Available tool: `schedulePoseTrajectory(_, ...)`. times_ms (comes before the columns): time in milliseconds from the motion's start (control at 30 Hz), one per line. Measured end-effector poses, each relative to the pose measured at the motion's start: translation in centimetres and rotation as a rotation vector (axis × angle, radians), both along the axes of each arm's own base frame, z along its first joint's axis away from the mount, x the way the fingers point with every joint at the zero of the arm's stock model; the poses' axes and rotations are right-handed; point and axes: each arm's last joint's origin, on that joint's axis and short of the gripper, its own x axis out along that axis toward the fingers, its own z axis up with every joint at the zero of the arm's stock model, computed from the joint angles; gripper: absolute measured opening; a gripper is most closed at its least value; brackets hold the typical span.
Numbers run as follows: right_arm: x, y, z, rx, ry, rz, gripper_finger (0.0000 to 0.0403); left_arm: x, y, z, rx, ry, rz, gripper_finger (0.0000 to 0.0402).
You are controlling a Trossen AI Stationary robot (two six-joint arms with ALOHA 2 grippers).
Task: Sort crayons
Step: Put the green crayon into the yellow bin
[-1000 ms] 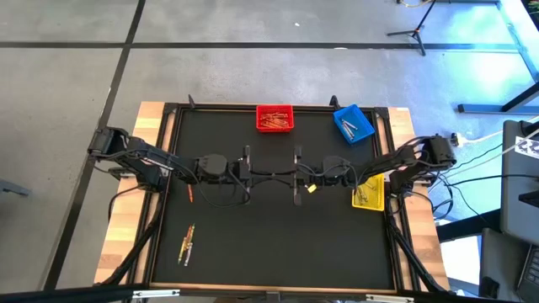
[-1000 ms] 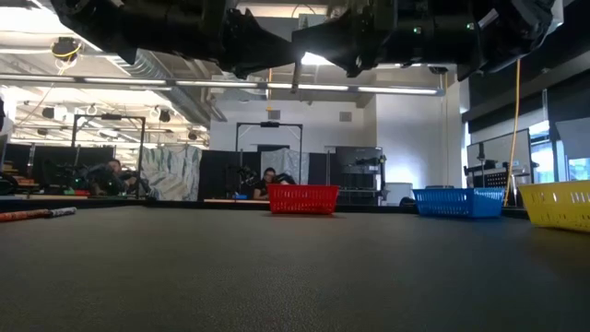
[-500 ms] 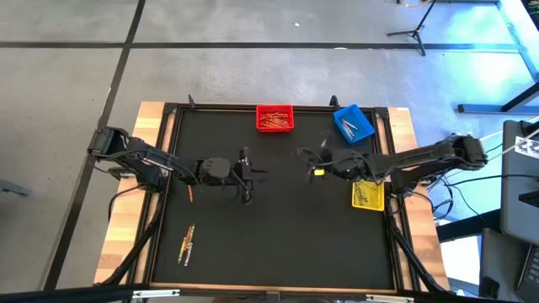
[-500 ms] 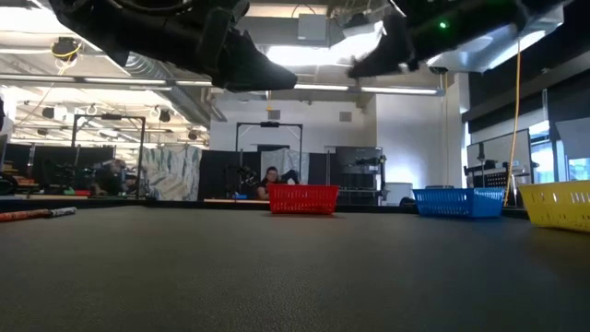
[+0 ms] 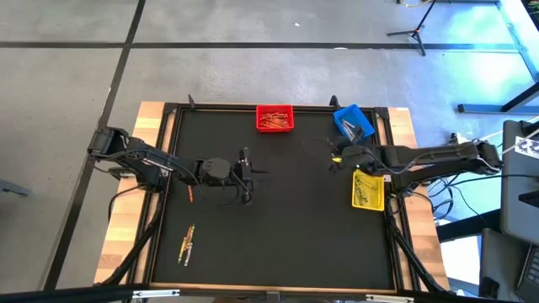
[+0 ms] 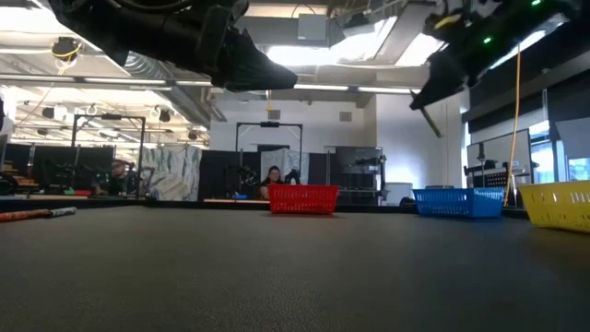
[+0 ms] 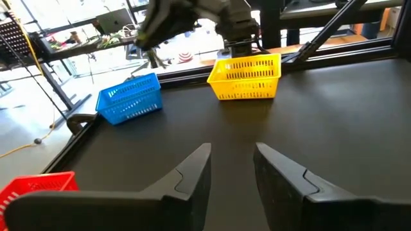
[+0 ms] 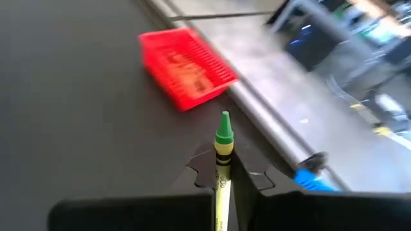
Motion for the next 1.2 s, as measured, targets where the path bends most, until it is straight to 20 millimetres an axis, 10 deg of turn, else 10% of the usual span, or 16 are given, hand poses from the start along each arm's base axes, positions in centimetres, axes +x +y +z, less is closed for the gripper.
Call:
schedulePoseTrajectory(633,-6.4,3.2,-0.3,0.705,0.232,-0.052,0.0032,0.0,0.0,0.0,-0.026,-0.006,0.007,0.011)
schedulePoseTrajectory(1200,-7.8,3.4,-4.6,0.824,0.386,-0.184,0.0049,0.0,0.0,0.3,-0.026,-0.031,0.003,0.011)
